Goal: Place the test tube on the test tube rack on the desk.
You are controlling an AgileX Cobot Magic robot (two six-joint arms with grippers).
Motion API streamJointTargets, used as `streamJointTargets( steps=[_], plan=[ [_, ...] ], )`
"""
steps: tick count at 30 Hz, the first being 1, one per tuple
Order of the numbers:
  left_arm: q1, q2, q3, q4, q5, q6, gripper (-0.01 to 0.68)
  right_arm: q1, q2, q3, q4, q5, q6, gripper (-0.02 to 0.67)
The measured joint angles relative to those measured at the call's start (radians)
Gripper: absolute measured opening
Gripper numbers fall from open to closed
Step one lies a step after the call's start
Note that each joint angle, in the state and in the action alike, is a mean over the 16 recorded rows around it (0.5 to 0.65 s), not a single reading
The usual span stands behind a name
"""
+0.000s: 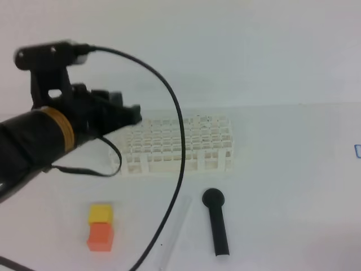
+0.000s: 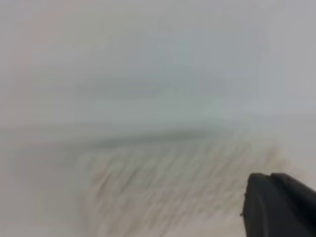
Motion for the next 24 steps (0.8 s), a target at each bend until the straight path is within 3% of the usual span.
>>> streamJointTargets(
  steps=[6, 11, 15, 24],
  plan=[
    [-0.080, -0.011, -0.033, -0.427, 0.440, 0.512, -0.001, 0.000, 0.000, 0.000, 0.000, 0.000, 0.000, -0.001],
    [-0.101, -0.013, -0.088, -0.711, 0.704, 0.775, -0.001, 0.000, 0.000, 0.000, 0.000, 0.000, 0.000, -0.001],
    [-0.100, -0.013, -0.130, -0.855, 0.819, 0.835, -0.001, 0.000, 0.000, 0.000, 0.000, 0.000, 0.000, -0.001],
    [-0.101, 0.008, -0.181, -0.941, 0.889, 0.707, 0.014, 0.000, 0.000, 0.000, 0.000, 0.000, 0.000, -0.001]
  ],
)
